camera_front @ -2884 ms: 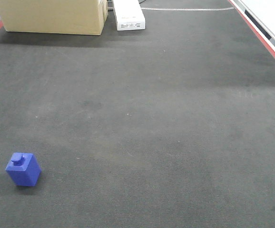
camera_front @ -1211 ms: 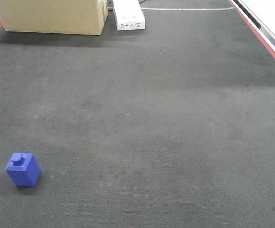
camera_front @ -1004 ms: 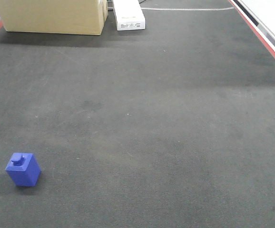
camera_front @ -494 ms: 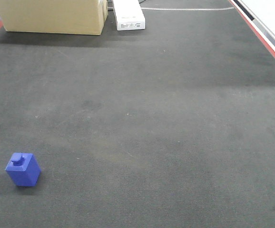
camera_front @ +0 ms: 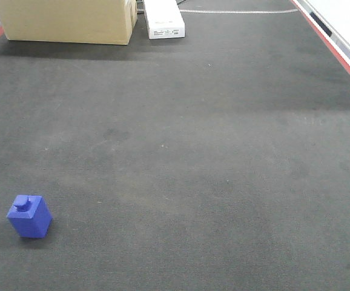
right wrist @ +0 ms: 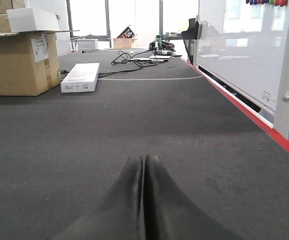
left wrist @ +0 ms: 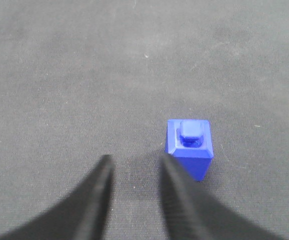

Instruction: Pour parts from conveyor to right shelf

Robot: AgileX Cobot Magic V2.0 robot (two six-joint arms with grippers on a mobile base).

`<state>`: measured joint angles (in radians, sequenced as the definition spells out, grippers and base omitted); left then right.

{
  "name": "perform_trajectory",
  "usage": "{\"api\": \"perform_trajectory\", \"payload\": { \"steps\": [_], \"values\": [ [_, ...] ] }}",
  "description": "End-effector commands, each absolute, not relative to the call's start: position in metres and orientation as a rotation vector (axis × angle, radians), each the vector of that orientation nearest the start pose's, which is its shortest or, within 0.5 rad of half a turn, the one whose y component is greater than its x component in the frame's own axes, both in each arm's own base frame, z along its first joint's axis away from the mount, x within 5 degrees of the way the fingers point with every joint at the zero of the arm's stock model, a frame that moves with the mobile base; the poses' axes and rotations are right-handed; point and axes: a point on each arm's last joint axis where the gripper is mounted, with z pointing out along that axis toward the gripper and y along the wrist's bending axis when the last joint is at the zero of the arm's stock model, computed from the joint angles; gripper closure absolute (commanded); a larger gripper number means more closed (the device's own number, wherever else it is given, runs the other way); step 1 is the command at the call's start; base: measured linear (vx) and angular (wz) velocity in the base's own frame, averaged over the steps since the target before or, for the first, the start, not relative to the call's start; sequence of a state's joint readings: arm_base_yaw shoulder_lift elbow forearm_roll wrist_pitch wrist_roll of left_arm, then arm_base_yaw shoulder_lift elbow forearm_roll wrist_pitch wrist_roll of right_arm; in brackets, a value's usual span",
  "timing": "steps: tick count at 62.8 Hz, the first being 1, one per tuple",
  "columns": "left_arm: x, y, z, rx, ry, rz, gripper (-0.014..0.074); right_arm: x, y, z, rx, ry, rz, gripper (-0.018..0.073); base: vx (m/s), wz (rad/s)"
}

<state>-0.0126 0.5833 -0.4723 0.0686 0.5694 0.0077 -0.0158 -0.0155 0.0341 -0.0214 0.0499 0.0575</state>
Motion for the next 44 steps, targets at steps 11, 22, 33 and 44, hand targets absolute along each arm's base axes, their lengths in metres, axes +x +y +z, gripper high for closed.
{"api": "perform_trajectory", "payload": {
  "steps": [11,22,33,44],
  "values": [
    [0.118,0.000,0.294,0.044,2.046,0.033,0.0119,0.056,-0.001,0.201,0.034,1.475,0.014,0.0569,0.00,0.00],
    [0.118,-0.004,0.294,-0.007,2.060,-0.052,0.0128,0.056,-0.001,0.201,0.034,1.475,0.014,0.0569,0.00,0.00],
    [0.124,-0.005,0.315,-0.006,2.065,-0.071,0.0128,0.056,-0.001,0.201,0.034,1.475,0.014,0.0569,0.00,0.00],
    [0.144,-0.006,0.335,0.059,2.144,-0.047,0.0128,0.056,-0.001,0.201,0.034,1.475,0.014,0.0569,0.00,0.00]
  ]
}}
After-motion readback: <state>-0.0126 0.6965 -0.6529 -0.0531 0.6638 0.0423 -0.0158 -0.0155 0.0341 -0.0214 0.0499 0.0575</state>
